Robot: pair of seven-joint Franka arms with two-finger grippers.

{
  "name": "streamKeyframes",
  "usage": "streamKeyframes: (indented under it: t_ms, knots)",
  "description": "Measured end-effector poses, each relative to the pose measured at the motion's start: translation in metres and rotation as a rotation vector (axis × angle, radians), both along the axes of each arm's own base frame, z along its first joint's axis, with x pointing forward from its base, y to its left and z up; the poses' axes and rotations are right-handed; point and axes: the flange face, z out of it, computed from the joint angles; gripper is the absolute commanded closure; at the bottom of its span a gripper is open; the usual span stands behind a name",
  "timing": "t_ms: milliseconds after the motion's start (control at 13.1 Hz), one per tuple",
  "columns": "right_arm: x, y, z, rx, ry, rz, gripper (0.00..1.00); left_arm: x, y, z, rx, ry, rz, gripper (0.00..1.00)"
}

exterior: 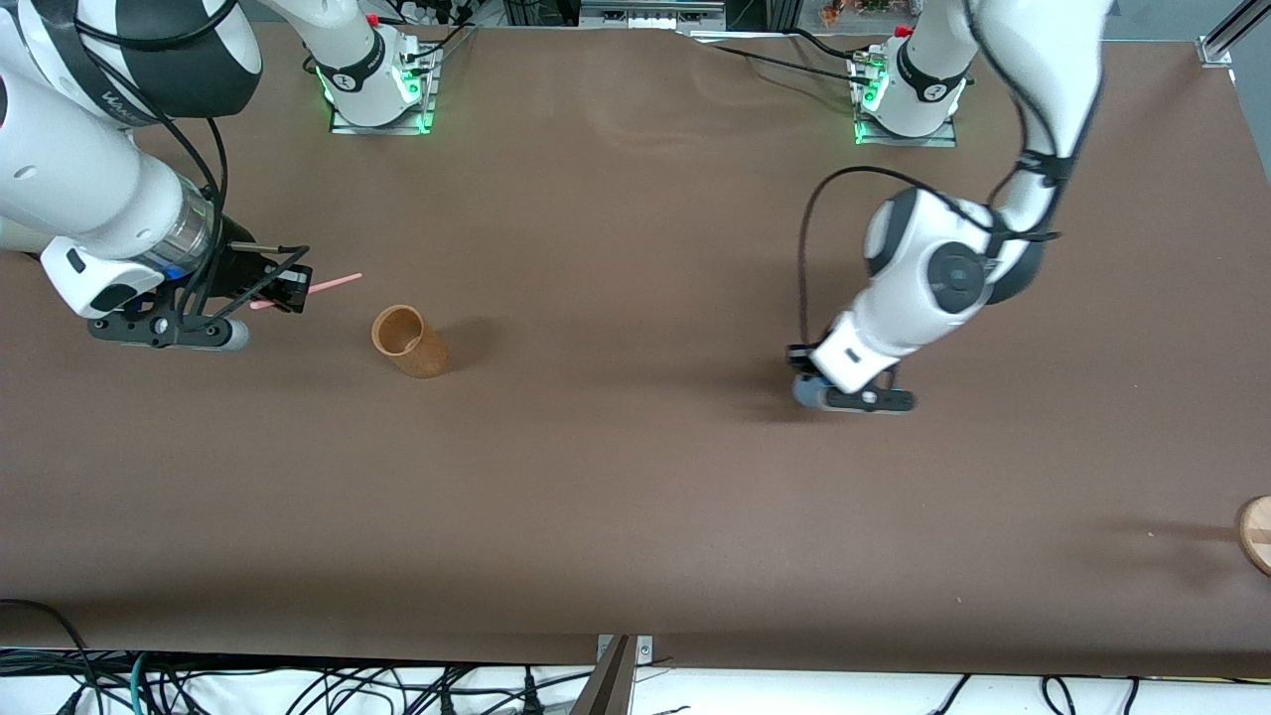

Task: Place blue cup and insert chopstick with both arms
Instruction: 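Lift the chopstick with the right gripper while the left gripper carries the cup, then set the blue cup down with the left gripper while the right gripper approaches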

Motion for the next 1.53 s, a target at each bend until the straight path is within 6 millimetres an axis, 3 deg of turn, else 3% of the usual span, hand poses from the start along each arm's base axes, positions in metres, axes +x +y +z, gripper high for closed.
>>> streamKeyframes:
  t_ms: [230,459,689,918,995,1071,1148,1531]
  knots:
    - [-0.002,0.008,0.000,-0.001,0.001,-0.039,1.00,-0.011,-0.088,-0.006,-0.011,0.031,0.062,1.00]
    - [-0.005,0.023,-0.001,-0.003,0.003,-0.075,1.00,-0.024,-0.152,-0.028,-0.010,0.065,0.135,1.00]
    - [-0.008,0.035,-0.003,-0.007,0.005,-0.100,1.00,-0.027,-0.178,-0.042,0.020,0.069,0.190,1.00]
    - [-0.007,0.038,-0.003,-0.007,0.003,-0.114,1.00,-0.027,-0.182,-0.043,0.033,0.071,0.205,1.00]
    - [-0.007,0.042,-0.003,-0.007,0.000,-0.124,1.00,-0.027,-0.182,-0.043,0.033,0.071,0.207,0.71]
    - [-0.008,0.048,-0.004,-0.005,-0.007,-0.135,1.00,-0.026,-0.182,-0.042,0.033,0.071,0.207,0.05]
    - [-0.008,0.057,-0.005,-0.002,-0.016,-0.144,1.00,-0.027,-0.182,-0.044,0.036,0.072,0.204,0.00]
    - [-0.001,0.098,-0.024,0.027,-0.070,-0.183,1.00,-0.028,-0.184,-0.047,0.068,0.061,0.169,0.00]
